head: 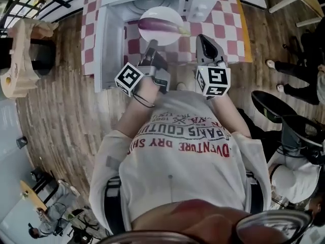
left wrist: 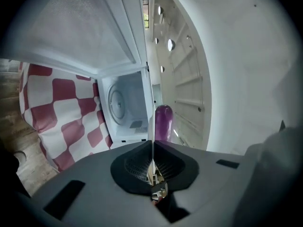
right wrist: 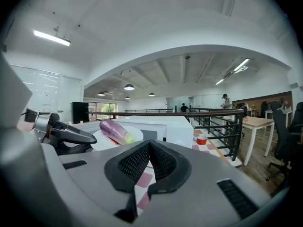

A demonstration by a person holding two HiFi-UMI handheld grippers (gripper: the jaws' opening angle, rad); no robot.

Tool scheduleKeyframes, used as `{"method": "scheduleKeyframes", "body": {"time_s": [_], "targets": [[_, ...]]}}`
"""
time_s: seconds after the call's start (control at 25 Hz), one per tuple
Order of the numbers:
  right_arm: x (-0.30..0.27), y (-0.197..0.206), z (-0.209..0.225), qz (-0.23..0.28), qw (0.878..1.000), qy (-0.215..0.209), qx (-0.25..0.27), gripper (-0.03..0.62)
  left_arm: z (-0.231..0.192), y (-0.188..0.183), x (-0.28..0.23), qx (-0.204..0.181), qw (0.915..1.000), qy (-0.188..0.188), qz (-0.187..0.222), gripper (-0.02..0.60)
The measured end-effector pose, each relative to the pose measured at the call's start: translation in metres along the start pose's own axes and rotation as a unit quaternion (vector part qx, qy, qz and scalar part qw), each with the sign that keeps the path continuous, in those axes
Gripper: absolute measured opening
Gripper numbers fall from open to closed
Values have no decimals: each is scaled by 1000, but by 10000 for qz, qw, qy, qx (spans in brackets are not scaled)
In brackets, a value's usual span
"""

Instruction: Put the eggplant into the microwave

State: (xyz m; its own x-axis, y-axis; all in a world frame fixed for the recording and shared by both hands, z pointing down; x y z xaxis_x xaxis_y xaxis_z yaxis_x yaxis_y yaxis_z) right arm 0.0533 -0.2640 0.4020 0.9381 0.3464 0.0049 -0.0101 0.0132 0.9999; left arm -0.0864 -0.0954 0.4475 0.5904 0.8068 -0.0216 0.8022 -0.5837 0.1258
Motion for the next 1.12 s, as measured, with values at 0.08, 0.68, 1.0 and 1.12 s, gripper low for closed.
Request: {"method": "scheduleKeyframes", "body": {"time_s": [0.08,0.68,1.0,1.12], "targets": [[-14,7,8,-80,9998,-181,17,21,-6,2,-7,-1,9998,-107,174,32],[-108,71,22,-843,9930,-826,27,21,-75,-20,-70,204,9914,-929,902,32],[-158,93,11,-1110,9898,-884,-97,21,-109,-48,-116,239,9866,-1285,975,32],[-168,98,7,-1230,9881,-917,-74,21,-115,-54,-126,276,9856,-1370,953,32]]}}
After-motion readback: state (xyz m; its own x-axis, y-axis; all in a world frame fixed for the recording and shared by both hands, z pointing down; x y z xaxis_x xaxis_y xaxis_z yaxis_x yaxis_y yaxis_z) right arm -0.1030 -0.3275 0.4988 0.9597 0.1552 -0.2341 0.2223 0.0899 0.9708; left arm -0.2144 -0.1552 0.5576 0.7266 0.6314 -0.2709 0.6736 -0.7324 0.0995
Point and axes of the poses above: the fingertips, and each gripper's own axes: x backward along the fingers, z to its right, y out of its underside, the point moved 8 cm from there along x, backward along the fingers, and after that the axes turned 11 degrees about z, right-handed, at the moved point
